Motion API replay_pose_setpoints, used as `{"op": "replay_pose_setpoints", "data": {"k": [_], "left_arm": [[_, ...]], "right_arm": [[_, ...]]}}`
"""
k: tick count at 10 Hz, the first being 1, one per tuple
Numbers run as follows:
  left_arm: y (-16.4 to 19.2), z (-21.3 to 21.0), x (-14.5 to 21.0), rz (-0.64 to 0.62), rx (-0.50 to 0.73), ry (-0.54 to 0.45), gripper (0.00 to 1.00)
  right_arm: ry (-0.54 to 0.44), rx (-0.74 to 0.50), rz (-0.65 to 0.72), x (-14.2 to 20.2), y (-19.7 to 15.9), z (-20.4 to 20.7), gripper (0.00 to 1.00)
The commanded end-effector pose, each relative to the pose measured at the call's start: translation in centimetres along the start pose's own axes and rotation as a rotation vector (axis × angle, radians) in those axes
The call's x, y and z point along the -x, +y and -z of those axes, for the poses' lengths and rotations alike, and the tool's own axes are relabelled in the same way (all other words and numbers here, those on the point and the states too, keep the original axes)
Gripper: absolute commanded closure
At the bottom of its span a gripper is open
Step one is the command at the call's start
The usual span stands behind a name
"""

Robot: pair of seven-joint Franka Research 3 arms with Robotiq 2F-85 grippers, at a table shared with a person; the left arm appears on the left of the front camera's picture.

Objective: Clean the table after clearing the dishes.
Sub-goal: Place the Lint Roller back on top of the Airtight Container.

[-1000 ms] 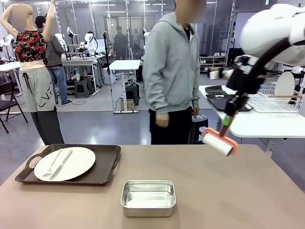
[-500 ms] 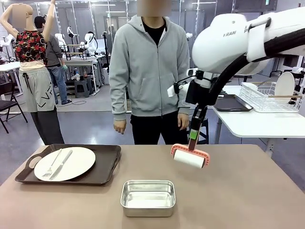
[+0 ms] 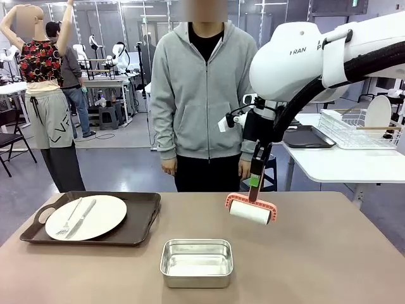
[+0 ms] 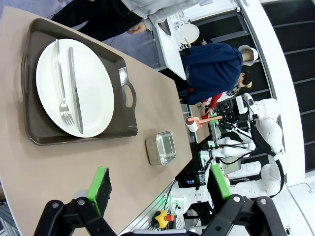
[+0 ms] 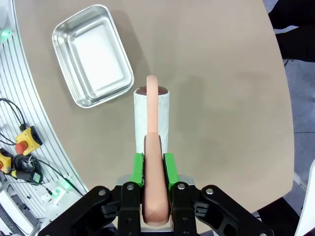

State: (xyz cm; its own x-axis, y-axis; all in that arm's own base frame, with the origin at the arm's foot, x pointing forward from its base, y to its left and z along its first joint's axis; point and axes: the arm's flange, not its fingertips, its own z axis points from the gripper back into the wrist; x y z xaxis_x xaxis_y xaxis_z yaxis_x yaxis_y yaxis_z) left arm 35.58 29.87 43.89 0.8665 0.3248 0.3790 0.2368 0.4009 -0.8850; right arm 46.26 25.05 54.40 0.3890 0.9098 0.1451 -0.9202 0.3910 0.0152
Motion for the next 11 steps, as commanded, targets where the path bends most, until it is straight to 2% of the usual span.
{"op": "replay_pose_setpoints", "data": {"k": [1,2,3,4,5,8,11], "left_arm": [[-0.2,-0.2,0.0,0.007,0.0,-0.004,0.0],[-0.2,-0.2,0.0,0.007,0.0,-0.004,0.0],[-0.2,-0.2,0.0,0.007,0.0,-0.004,0.0],[-0.2,-0.2,0.0,0.007,0.0,-0.004,0.0],[-0.2,-0.2,0.0,0.007,0.0,-0.004,0.0],[-0.2,-0.2,0.0,0.007,0.0,-0.004,0.0],[-0.2,-0.2,0.0,0.007,0.0,-0.004,0.0]], "right_arm": [[0.0,0.0,-0.004,-0.1,0.2,0.0,0.79],[0.023,0.014,-0.061,-2.0,1.3,0.0,0.79],[-0.03,-0.026,-0.17,-4.0,2.7,-0.4,0.79],[-0.026,-0.066,-0.236,-5.7,3.4,-0.4,0.79],[0.017,-0.084,-0.275,-7.5,4.4,0.0,0.79],[0.071,-0.124,-0.348,-11.8,6.7,3.2,0.79],[0.123,-0.144,-0.38,-14.1,6.8,7.4,0.79]]}}
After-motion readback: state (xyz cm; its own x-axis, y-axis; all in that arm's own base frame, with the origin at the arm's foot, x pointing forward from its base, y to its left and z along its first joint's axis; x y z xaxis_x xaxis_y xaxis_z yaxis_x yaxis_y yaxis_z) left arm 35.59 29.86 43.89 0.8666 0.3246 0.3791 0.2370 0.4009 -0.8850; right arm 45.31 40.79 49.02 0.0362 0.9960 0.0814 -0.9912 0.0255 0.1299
